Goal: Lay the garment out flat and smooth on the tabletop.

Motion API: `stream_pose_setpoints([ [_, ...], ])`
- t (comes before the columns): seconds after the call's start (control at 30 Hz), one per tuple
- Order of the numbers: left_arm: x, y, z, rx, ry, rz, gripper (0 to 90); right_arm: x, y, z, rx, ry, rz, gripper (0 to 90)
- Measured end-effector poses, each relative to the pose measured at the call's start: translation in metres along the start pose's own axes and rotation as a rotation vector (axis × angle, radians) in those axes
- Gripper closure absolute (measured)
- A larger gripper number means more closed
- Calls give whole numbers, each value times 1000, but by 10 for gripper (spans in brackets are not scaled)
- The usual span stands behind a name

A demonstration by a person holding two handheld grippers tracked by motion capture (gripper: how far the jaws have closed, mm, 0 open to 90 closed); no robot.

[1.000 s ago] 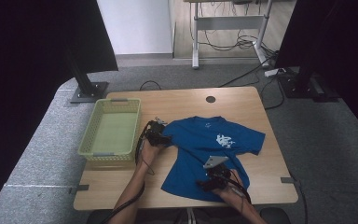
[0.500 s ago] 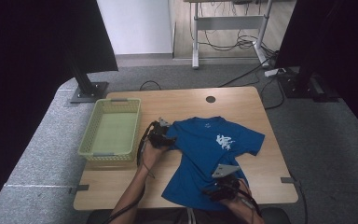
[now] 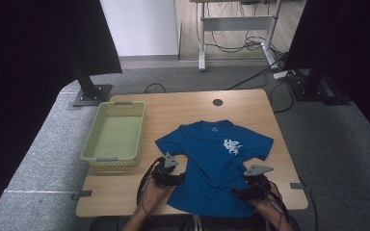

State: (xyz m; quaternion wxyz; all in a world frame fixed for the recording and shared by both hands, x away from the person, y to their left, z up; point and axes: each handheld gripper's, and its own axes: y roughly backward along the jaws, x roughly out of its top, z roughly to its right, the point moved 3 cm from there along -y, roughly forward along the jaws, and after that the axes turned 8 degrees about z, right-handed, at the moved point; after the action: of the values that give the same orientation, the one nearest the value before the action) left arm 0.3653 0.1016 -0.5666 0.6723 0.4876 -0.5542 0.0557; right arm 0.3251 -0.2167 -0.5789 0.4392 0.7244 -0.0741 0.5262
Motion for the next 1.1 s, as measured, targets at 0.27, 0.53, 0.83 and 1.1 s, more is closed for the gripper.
stream_pose_setpoints([
  [0.27,-23,35,2,86,34,-33,390,-12,17,-5,-42,-2,-10,181],
  [0.53,-15,46,-8,68,46,-32,370,-10,32,-8,-48,-28,-18,182],
  [0.83,45,-21,-29,-26,76,46,293,30,4,36,-127,-51,51,151],
  [1.1,39,-64,-45,19,111,-7,285,34,-38,72,-203,-93,-42,135],
])
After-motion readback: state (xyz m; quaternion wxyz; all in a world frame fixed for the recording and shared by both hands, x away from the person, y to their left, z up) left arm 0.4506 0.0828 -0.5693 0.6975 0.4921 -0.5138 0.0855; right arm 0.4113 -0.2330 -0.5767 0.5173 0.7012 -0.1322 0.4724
